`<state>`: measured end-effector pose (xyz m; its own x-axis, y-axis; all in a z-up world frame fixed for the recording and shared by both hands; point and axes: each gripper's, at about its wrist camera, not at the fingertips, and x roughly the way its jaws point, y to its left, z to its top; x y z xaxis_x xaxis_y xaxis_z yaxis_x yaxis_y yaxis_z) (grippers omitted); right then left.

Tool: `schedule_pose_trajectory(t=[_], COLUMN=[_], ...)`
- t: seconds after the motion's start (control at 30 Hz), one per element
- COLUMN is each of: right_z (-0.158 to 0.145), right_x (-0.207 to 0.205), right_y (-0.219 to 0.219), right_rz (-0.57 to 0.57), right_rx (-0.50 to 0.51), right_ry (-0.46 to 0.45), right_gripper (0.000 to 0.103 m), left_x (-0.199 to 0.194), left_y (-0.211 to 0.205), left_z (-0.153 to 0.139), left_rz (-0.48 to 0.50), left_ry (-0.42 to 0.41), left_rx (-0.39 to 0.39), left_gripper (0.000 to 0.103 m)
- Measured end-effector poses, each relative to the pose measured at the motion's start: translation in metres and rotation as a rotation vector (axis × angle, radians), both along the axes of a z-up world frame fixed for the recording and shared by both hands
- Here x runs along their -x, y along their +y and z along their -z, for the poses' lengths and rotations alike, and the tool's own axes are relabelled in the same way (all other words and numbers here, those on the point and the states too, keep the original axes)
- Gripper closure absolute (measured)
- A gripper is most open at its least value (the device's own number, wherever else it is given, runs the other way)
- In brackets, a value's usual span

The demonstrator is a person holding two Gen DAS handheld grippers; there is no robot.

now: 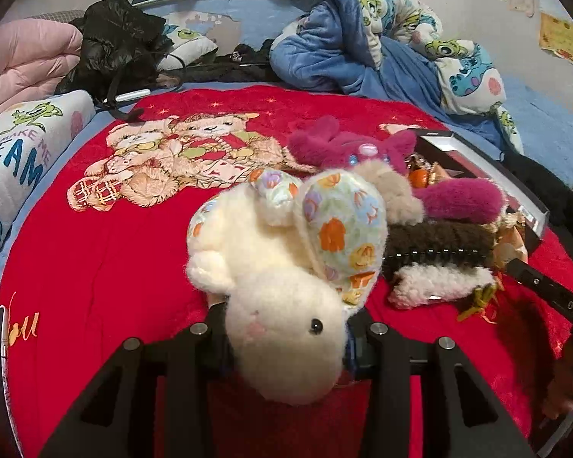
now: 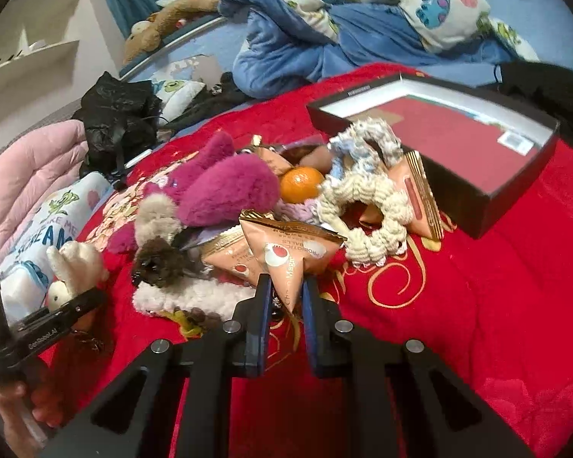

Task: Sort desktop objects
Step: 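Carry the white bunny with the left tool while the right tool carries the snack packet toward the black box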

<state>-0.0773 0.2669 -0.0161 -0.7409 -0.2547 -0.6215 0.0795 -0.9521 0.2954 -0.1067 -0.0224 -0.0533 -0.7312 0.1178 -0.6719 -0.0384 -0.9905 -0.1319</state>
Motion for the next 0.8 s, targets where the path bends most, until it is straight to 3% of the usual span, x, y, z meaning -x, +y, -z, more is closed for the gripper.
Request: schedule_pose_trajectory(t=[0.8], right_z=[-0.023], right_x=[-0.029], right_y=[-0.008], right_rz=[-0.069], right_rx=[-0.071], right_ry=[0.103], right_gripper=[0.087], left_x=[-0.04], left_y=[0.04], left_z=[-0.026], left_rz=[0.109], left_ry=[0.063], left_rx=[-0.005], left_gripper=[0.06])
